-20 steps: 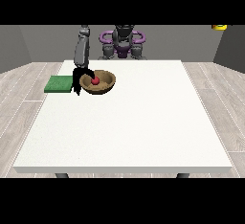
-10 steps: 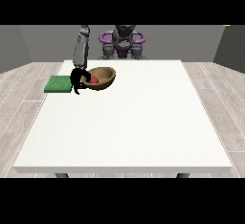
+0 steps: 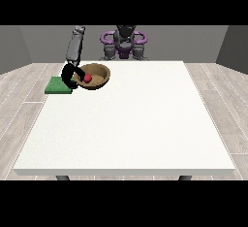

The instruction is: Pick the cup and pour the ball into the bowl, then pick the bowl and place it on the pad

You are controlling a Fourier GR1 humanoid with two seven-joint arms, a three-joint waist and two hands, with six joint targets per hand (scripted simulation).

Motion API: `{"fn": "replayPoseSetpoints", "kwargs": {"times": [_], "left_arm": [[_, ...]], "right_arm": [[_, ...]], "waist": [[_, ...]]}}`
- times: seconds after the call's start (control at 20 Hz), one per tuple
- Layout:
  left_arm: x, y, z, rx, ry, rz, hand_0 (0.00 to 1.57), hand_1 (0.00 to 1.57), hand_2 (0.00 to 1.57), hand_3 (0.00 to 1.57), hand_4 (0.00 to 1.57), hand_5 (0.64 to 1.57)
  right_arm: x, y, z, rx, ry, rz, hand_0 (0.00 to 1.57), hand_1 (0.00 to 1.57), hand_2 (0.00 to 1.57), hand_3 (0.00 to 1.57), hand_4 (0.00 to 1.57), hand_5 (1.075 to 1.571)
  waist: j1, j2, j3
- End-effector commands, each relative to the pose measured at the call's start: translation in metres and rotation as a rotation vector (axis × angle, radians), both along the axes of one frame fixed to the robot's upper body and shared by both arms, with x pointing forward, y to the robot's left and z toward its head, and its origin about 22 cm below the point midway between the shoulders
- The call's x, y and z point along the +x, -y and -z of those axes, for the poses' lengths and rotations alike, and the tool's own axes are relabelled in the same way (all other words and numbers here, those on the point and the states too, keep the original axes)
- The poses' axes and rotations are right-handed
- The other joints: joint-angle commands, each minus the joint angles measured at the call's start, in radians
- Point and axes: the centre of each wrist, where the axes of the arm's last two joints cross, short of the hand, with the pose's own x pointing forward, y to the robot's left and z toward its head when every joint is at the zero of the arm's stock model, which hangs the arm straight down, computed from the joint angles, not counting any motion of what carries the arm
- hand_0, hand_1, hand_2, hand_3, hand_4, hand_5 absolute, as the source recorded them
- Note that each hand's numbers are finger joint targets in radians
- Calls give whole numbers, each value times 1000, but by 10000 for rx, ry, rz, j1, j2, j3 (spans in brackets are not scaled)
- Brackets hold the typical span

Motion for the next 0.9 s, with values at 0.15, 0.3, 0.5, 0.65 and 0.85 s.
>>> {"fn": "replayPoseSetpoints", "kwargs": {"times": [0.15, 0.3, 0.5, 0.65, 0.85], "left_arm": [[-15, -50, 26, -233, -618, -822, 0, 0, 0, 0, 1204, 1537], [-15, -42, 65, -102, -1253, -900, 0, 0, 0, 0, 1201, 1544], [-26, -68, 41, -249, -412, -1482, 0, 0, 0, 0, 1206, 1543], [-21, -57, 45, -100, -297, -1281, 0, 0, 0, 0, 1203, 1542], [-36, -83, 55, -272, -470, -1410, 0, 0, 0, 0, 1207, 1551]], "right_arm": [[1, 78, -77, -1613, -2100, 459, 1571, 1571, 1571, 865, 1061, 1556], [5, 72, -80, -1866, -2770, 147, 1571, 1571, 1571, 712, 1056, 1566], [10, 105, -132, -1713, -1885, 327, 1571, 1571, 1571, 671, 1067, 1566], [14, 104, -131, -1655, -1577, 168, 1571, 1571, 1571, 381, 1123, 1568], [2, 120, -128, -1696, -1540, -144, 1571, 1571, 1571, 381, 1123, 1568]], "waist": [[-989, -520, 38], [-1231, -1148, 52], [-1548, -428, 57], [-1478, -119, 64], [-1585, 22, 61]]}}
